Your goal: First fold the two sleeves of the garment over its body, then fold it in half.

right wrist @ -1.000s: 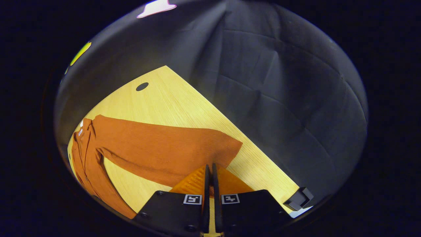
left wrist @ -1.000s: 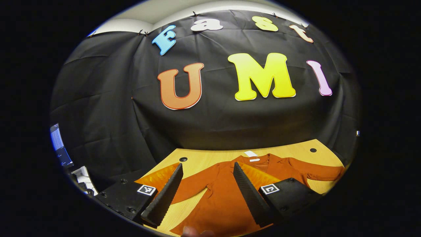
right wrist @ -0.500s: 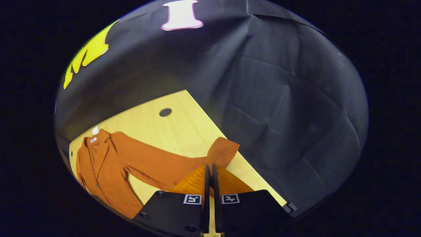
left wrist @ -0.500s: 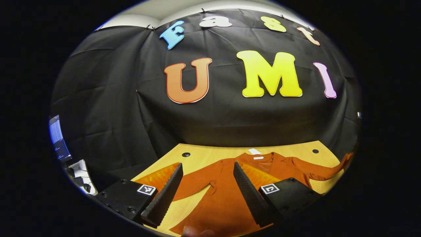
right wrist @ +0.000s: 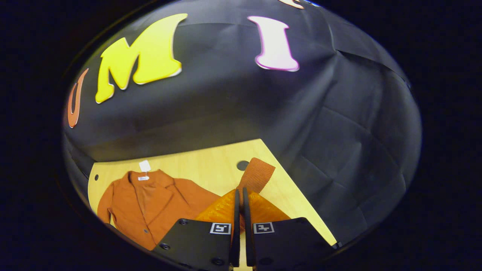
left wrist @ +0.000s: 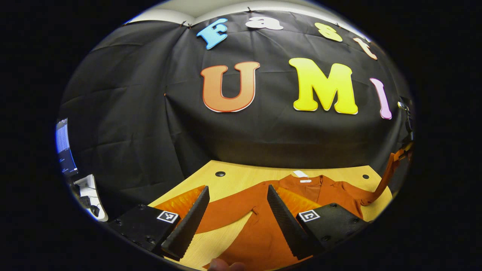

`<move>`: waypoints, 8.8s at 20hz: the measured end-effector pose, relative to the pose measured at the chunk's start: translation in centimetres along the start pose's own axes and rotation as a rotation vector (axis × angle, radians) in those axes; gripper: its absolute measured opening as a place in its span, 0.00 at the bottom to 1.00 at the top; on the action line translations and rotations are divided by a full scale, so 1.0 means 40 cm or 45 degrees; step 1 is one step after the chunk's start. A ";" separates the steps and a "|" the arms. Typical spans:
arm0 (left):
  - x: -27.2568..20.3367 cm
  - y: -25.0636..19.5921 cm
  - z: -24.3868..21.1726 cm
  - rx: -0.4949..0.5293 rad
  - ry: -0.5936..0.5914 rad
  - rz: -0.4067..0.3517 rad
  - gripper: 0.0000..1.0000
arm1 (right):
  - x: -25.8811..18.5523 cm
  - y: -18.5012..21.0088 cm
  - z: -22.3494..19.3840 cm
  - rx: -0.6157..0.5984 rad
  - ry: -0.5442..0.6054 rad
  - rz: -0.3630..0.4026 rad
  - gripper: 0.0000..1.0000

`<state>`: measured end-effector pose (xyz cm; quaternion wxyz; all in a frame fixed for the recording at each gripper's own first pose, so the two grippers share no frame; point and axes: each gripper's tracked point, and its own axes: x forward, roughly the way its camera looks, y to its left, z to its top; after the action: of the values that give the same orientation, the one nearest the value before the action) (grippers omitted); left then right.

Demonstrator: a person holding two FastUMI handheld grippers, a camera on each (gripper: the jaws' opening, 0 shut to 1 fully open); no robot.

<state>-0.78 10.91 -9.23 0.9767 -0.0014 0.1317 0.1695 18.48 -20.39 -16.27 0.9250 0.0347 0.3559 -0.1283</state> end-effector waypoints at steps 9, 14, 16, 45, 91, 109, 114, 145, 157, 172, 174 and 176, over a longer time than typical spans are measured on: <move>-0.021 0.217 -0.005 -0.051 -0.015 0.119 0.99 | -0.027 0.544 0.006 -0.177 -0.044 0.274 0.07; -0.046 0.352 -0.035 -0.069 0.019 0.216 0.99 | -0.016 0.808 -0.098 -0.207 -0.011 0.392 0.07; -0.053 0.400 -0.051 -0.086 0.051 0.252 0.99 | -0.002 0.902 -0.160 -0.234 0.007 0.436 0.07; -0.040 0.631 -0.240 -0.103 0.219 0.408 1.00 | -0.122 1.175 -0.433 -0.318 0.150 0.790 0.73; 0.293 0.339 -0.202 -0.247 0.432 -0.007 0.03 | -0.360 0.230 -0.386 -0.092 -0.026 0.482 0.73; 0.445 -0.459 0.139 0.363 0.193 -0.615 0.03 | -0.415 -0.135 -0.396 0.090 -0.106 0.218 0.74; 0.413 -0.728 -0.020 0.488 0.323 -0.751 0.03 | -0.436 -0.251 -0.416 0.138 -0.104 0.103 0.73; 0.118 -1.126 -0.254 0.586 0.449 -0.964 0.97 | -0.506 -0.335 -0.444 0.102 -0.082 0.026 0.73; 0.040 -0.694 0.009 0.227 0.323 -0.672 0.97 | -0.444 0.003 -0.288 -0.091 -0.244 0.370 0.82; -0.127 -0.246 -0.048 0.155 0.419 -0.625 0.97 | -0.459 0.172 -0.336 -0.232 -0.135 0.590 0.80; -0.127 -0.186 -0.089 0.201 0.479 -0.616 0.97 | -0.460 0.161 -0.359 -0.258 -0.096 0.588 0.82; -0.141 -0.138 -0.137 0.221 0.551 -0.619 0.97 | -0.461 0.143 -0.393 -0.278 -0.054 0.583 0.82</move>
<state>-5.47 3.59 -13.28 0.9344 0.0143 0.3458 -0.0844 -3.38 -8.50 -15.80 0.9355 0.0117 0.3312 0.1228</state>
